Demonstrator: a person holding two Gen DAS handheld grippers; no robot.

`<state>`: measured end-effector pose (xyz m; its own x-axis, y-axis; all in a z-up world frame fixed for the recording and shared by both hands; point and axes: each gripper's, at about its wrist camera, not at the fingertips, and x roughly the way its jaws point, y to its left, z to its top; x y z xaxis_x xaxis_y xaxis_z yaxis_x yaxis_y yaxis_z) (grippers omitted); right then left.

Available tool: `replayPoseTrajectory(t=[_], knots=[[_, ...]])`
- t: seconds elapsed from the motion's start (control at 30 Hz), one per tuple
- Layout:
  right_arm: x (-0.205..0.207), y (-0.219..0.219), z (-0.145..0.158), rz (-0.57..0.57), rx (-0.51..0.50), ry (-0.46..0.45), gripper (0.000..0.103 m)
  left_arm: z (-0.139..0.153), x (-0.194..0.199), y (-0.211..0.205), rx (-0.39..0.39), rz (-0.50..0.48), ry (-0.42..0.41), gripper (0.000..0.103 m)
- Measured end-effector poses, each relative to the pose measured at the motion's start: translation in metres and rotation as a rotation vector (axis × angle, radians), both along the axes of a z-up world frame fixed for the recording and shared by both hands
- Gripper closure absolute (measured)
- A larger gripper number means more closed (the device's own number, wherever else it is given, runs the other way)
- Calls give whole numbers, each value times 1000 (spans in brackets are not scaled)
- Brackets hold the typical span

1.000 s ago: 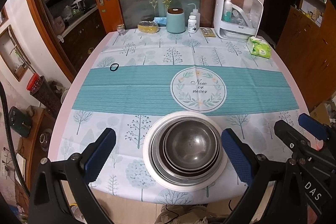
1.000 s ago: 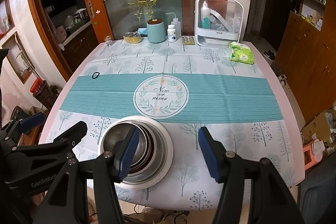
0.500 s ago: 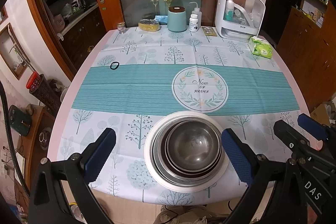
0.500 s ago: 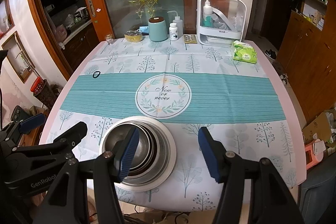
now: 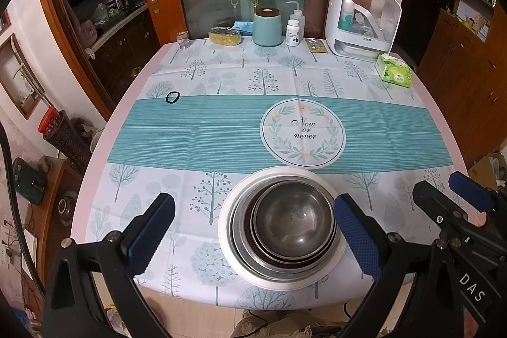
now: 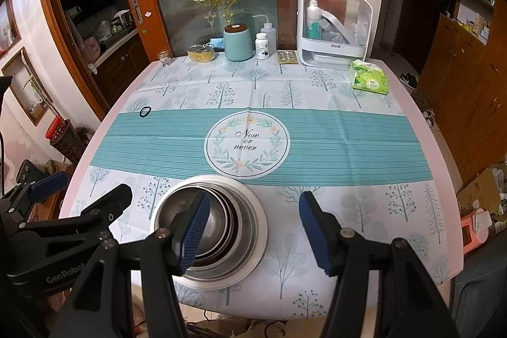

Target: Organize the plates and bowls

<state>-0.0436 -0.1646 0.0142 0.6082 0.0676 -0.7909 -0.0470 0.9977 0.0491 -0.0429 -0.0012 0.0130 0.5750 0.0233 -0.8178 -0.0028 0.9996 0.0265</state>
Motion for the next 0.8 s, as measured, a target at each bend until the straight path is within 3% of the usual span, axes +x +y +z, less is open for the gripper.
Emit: replayPoseTrajectory(t=[0.8], knots=[[0, 9, -8, -5, 4, 9, 44, 0, 0, 2, -3, 1, 3, 3]])
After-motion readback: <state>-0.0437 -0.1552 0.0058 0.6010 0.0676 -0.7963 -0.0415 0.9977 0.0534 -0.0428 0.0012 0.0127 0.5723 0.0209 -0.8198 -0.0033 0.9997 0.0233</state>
